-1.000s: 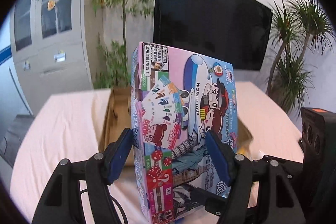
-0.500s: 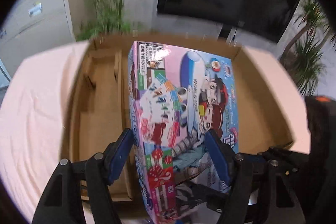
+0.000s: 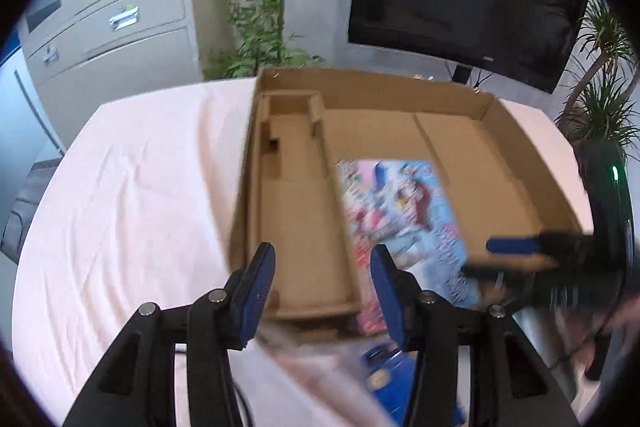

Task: Organize rigid objects
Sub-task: 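Lift the board game with the right tool and lay it flat in the box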

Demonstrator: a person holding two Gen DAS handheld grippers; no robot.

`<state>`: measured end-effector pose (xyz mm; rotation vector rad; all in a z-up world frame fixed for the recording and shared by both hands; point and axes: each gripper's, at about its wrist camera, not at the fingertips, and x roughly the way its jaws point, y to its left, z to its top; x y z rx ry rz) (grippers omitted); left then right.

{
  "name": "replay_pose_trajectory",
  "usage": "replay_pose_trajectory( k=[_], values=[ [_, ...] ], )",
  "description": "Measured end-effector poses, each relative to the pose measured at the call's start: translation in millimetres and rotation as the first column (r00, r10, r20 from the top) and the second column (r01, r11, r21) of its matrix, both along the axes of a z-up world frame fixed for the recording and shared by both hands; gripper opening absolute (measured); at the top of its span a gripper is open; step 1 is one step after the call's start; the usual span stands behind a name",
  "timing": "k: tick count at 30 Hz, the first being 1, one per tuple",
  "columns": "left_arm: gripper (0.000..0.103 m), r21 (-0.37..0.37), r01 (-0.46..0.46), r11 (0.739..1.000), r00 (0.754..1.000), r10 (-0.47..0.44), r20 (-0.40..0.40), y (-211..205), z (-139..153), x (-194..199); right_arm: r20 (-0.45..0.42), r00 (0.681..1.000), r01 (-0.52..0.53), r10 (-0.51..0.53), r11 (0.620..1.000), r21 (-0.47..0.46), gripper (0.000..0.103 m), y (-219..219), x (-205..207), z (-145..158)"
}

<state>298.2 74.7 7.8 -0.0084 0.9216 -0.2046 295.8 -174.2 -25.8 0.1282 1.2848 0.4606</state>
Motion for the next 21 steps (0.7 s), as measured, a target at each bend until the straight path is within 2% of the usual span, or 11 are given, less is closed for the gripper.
replay_pose_trajectory(
  k=[1,3,6,8,9,10,12,14,17,19,21],
  values=[
    [0.049,-0.036,0.01,0.999,0.999,-0.012,-0.035,5.0,-11.6,-0.2,-0.027,1.0,0.005,-0.005,1.0,-0.013,0.035,-1.2,3.9,-7.7],
    [0.048,-0.058,0.016,0.998,0.995,-0.022,-0.097,6.9,-27.1,4.7,-0.054,0.999,-0.005,0.003,0.999,-0.039,0.02,-6.1,28.8,-25.2],
    [0.048,-0.039,0.027,0.999,0.998,-0.03,-0.056,2.0,-30.1,-7.1,-0.02,0.999,-0.028,0.027,0.998,-0.052,0.023,-6.1,23.4,-19.7],
    [0.048,-0.092,0.002,0.996,0.998,-0.009,-0.069,7.6,-28.3,-11.8,-0.003,0.999,-0.049,0.049,0.998,-0.037,0.023,-11.6,15.1,-7.0],
    [0.048,-0.096,-0.004,0.995,0.998,-0.003,-0.069,10.2,-30.2,-16.7,0.011,0.999,-0.048,0.049,0.998,-0.037,0.036,-15.9,11.1,0.3],
    [0.048,-0.089,-0.007,0.996,0.998,0.001,-0.067,9.3,-30.0,-18.5,0.046,0.998,-0.029,0.031,0.998,-0.057,0.061,-22.2,5.6,12.3],
    [0.048,-0.061,-0.008,0.998,0.998,0.004,-0.066,7.6,-31.0,-23.9,0.157,0.986,0.062,-0.048,0.994,-0.085,0.086,-55.7,-17.1,42.0],
    [0.048,-0.05,-0.022,0.999,0.997,0.018,-0.077,5.4,-31.9,-25.9,0.179,0.98,0.107,-0.09,0.99,-0.09,0.086,-89.6,-17.7,56.3],
    [0.048,-0.043,-0.035,0.998,0.995,0.031,-0.091,0.9,-31.3,-26.3,0.167,0.973,0.187,-0.162,0.972,-0.146,0.072,-132.5,-28.3,57.6],
    [0.048,-0.04,-0.043,0.998,0.995,0.039,-0.093,-0.3,-29.0,-27.0,0.133,0.973,0.209,-0.188,0.963,-0.17,0.044,-153.1,-38.7,54.9],
    [0.048,-0.055,-0.063,0.997,0.994,0.058,-0.097,2.1,-23.3,-29.1,0.17,0.968,0.211,-0.183,0.965,-0.158,0.041,-166.5,-54.3,62.9]
  ],
)
